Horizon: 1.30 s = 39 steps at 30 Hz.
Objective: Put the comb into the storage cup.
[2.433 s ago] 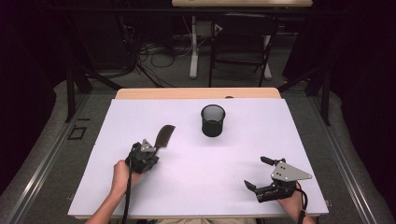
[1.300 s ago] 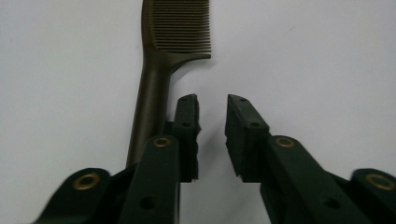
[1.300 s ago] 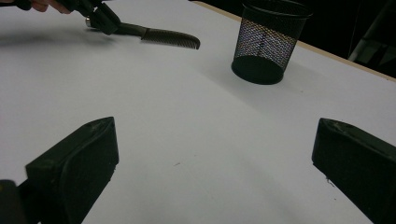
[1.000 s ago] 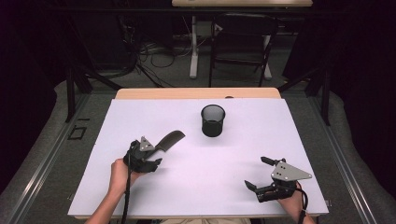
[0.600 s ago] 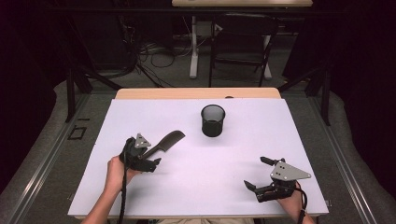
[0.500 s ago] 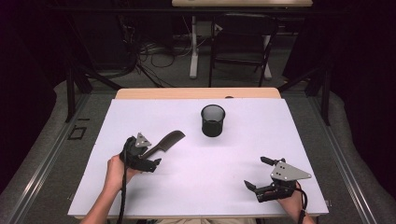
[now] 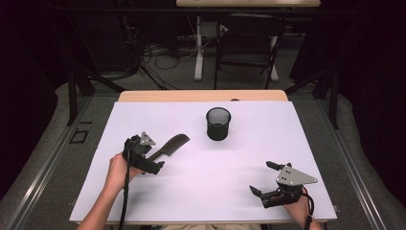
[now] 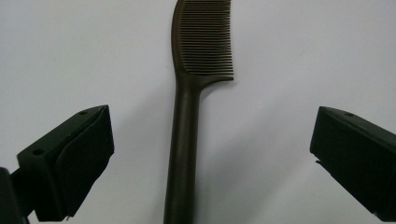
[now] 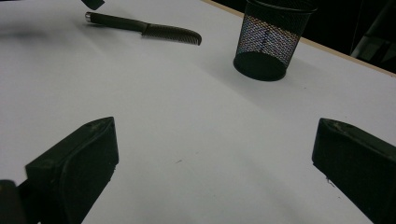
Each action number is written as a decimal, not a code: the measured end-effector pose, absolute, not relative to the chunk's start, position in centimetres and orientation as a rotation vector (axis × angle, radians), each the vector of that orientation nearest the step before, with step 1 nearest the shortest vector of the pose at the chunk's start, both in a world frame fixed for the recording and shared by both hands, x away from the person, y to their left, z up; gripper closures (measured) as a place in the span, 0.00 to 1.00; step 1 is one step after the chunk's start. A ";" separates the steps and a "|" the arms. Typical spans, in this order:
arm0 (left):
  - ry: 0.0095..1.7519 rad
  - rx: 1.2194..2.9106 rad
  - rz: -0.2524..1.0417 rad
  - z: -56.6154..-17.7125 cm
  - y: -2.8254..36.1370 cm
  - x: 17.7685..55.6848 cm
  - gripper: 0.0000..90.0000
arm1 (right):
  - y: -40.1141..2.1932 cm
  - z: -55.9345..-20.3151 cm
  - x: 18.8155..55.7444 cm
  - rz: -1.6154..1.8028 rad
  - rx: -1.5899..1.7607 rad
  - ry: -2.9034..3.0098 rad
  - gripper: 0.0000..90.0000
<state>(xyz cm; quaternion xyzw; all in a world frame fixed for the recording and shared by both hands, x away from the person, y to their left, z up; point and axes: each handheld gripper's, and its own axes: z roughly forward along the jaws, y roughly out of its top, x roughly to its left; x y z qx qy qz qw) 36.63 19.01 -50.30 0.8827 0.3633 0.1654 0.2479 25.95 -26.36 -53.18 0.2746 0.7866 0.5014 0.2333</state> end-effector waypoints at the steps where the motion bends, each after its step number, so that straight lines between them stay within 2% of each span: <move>1: 0.990 2.406 0.451 -50.3 19.0 36.6 0.00 | -26.4 -53.2 26.0 1.377 0.754 2.160 0.00; 12: 1.035 2.489 0.439 -49.7 19.4 39.1 0.00 | -26.3 -53.3 26.0 1.367 0.754 2.168 0.00; 18: 1.045 2.591 0.410 -50.2 18.7 40.3 0.00 | -26.3 -53.3 26.0 1.364 0.755 2.170 0.00; 23: 1.035 2.642 0.386 -50.4 18.2 40.9 0.05 | -26.3 -53.4 26.1 1.360 0.761 2.176 0.00; 29: 1.023 2.700 0.356 -50.8 17.3 41.5 0.22 | -26.3 -53.4 26.1 1.354 0.770 2.176 0.00; 30: 1.025 2.713 0.353 -50.9 17.1 41.6 0.28 | -26.3 -53.4 26.1 1.349 0.769 2.180 0.00; 31: 1.026 2.725 0.341 -51.0 17.0 41.6 0.28 | -26.3 -53.4 26.1 1.349 0.769 2.180 0.00; 33: 1.033 2.735 0.336 -51.1 16.7 41.7 0.39 | -26.3 -53.4 26.1 1.346 0.770 2.185 0.00; 34: 1.032 2.742 0.331 -51.2 16.6 41.8 0.39 | -26.3 -53.4 26.1 1.346 0.770 2.185 0.00; 39: 1.026 2.768 0.314 -51.5 16.1 42.1 0.53 | -26.3 -53.4 26.1 1.350 0.771 2.183 0.00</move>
